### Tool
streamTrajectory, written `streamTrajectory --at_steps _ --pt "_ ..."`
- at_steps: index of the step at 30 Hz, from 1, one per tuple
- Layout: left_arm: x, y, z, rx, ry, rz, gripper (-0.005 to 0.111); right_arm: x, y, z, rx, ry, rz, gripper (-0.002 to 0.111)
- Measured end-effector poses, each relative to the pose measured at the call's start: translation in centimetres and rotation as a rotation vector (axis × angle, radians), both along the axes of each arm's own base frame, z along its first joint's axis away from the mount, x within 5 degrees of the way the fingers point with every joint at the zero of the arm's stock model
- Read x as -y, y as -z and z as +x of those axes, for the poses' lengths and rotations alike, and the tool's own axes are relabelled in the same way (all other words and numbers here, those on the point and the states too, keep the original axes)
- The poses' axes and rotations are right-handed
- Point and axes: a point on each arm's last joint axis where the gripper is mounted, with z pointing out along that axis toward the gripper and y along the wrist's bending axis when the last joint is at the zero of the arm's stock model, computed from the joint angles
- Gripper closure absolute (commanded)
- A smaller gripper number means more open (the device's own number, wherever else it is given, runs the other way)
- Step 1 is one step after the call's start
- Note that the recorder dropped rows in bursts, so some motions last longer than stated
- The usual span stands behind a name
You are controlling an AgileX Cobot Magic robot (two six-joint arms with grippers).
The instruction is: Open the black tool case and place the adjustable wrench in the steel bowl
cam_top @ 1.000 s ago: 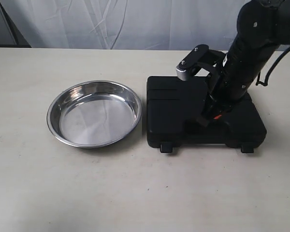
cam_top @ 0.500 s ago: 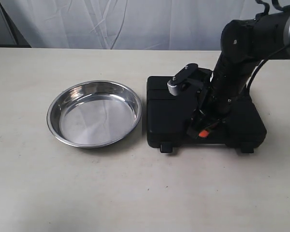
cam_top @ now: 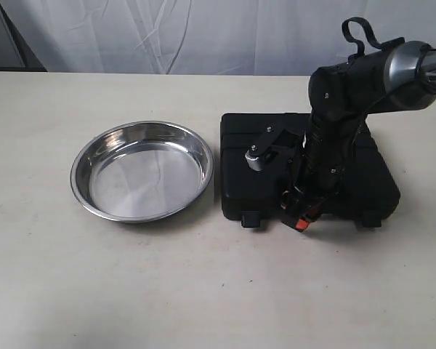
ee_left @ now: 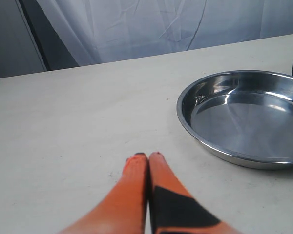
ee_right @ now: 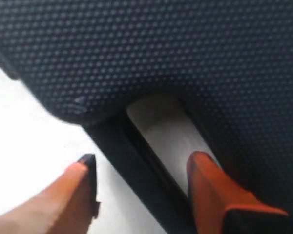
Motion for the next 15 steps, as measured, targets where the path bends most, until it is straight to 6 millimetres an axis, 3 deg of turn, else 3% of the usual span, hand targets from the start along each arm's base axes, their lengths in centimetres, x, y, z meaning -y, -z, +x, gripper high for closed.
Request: streamTrajectory --at_steps 2,4,8,12,15 --pt "0.0 0.0 0.0 0.0 0.0 0.0 0.106 0.0 0.05 0.12 0.012 -0.005 -0.001 0.079" --pt "0.0 0.0 0.0 0.0 0.0 0.0 0.106 0.02 0.05 0.2 0.021 -0.021 -0.003 0.081" --pt "0.0 0.0 0.0 0.0 0.0 0.0 0.106 -0.04 -0.08 0.14 0.022 -0.023 -0.003 0.072" --pt "0.0 0.0 0.0 0.0 0.0 0.0 0.106 -0.02 -0.29 0.06 0.019 -0.003 -0.002 0.056" --pt "0.0 0.0 0.0 0.0 0.0 0.0 0.106 -0.01 -0.29 0.02 0.014 0.008 -0.003 0.057"
